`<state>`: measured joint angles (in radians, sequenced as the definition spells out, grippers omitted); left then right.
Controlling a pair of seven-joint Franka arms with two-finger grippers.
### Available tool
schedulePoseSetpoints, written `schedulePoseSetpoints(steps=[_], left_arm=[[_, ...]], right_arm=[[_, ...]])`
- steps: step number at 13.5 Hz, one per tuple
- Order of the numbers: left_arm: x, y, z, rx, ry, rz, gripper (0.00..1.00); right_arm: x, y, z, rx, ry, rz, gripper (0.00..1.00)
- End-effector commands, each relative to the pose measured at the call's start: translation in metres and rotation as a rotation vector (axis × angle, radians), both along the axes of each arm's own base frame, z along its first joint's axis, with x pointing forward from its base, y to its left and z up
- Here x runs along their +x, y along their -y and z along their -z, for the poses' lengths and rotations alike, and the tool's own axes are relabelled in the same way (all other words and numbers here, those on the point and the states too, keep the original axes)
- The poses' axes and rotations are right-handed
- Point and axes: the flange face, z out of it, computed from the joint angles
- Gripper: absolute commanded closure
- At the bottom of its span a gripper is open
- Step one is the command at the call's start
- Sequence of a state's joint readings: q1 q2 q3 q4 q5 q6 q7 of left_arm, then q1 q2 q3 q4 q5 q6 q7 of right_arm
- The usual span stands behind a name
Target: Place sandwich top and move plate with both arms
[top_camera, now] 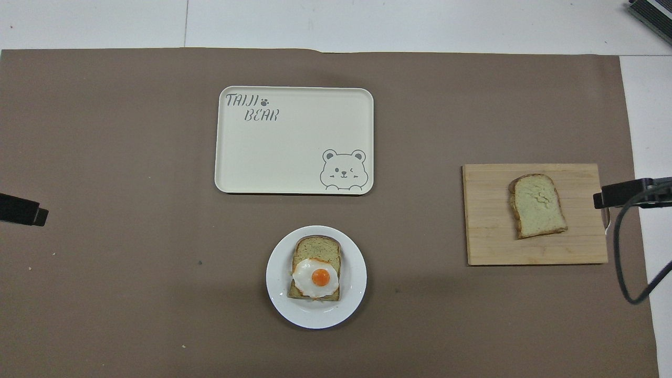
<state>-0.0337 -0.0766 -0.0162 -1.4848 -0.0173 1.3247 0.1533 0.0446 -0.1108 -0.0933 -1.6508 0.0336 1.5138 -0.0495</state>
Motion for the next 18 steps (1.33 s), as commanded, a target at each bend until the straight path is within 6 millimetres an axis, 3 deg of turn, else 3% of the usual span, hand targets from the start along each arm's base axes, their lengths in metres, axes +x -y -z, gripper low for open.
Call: schedulePoseSetpoints(steps=[1,11,18], left_arm=[[-0.009,0.001,0.000,0.002,-0.005,0.007,0.00],[-0.009,0.001,0.000,0.002,-0.004,0.007,0.00],[-0.010,0.005,0.000,0.003,-0.008,0.017,0.00]], right_arm=[[-0.010,0.012,0.002,-0.014,0.003,-0.013,0.00],[-0.009,0.011,0.002,-0.015,0.012,-0.009,0.00],[0.012,0.006,0.018,-0.022,0.067,-0.014,0.00]])
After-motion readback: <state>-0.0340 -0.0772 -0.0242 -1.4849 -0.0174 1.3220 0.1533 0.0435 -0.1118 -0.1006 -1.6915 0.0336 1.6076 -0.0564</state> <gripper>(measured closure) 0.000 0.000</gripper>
